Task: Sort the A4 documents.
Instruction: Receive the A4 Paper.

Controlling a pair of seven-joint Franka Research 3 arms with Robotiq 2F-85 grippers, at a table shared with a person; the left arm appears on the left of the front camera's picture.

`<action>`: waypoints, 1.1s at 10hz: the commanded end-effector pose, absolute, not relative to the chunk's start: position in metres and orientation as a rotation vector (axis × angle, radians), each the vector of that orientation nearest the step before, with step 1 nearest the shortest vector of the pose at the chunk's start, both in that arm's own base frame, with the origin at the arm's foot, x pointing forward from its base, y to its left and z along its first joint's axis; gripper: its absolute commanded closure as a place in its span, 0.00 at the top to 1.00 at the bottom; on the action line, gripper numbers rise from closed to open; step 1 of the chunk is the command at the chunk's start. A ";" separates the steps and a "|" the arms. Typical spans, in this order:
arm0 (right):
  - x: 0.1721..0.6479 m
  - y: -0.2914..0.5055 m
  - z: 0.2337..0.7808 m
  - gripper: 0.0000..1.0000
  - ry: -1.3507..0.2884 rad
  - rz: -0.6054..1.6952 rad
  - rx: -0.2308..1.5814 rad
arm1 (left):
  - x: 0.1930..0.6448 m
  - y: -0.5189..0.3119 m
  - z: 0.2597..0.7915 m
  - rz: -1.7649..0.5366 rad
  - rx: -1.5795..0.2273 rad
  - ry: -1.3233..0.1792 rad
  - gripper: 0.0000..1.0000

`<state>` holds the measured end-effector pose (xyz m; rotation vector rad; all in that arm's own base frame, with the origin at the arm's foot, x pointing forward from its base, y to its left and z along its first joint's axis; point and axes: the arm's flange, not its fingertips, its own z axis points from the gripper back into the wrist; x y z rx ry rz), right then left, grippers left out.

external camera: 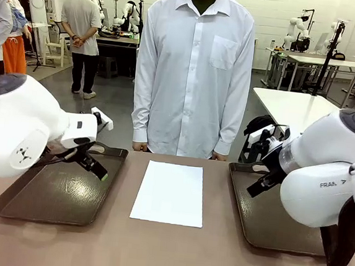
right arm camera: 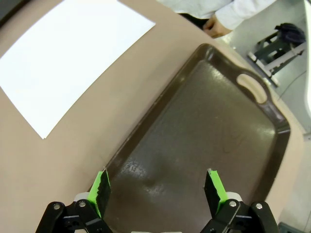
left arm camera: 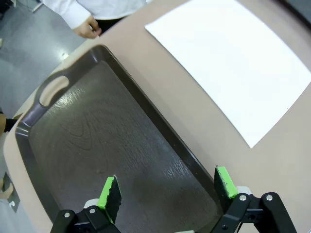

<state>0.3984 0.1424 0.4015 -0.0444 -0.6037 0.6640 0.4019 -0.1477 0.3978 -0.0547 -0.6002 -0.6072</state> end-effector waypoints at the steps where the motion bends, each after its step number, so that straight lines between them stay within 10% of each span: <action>1: 0.369 0.121 0.421 1.00 -0.630 0.674 -0.016 | 0.377 -0.124 0.427 -0.670 -0.139 -0.655 1.00; 11: 0.302 -0.002 0.525 1.00 -0.874 0.589 0.333 | 0.308 0.002 0.511 -0.969 -0.287 -0.945 1.00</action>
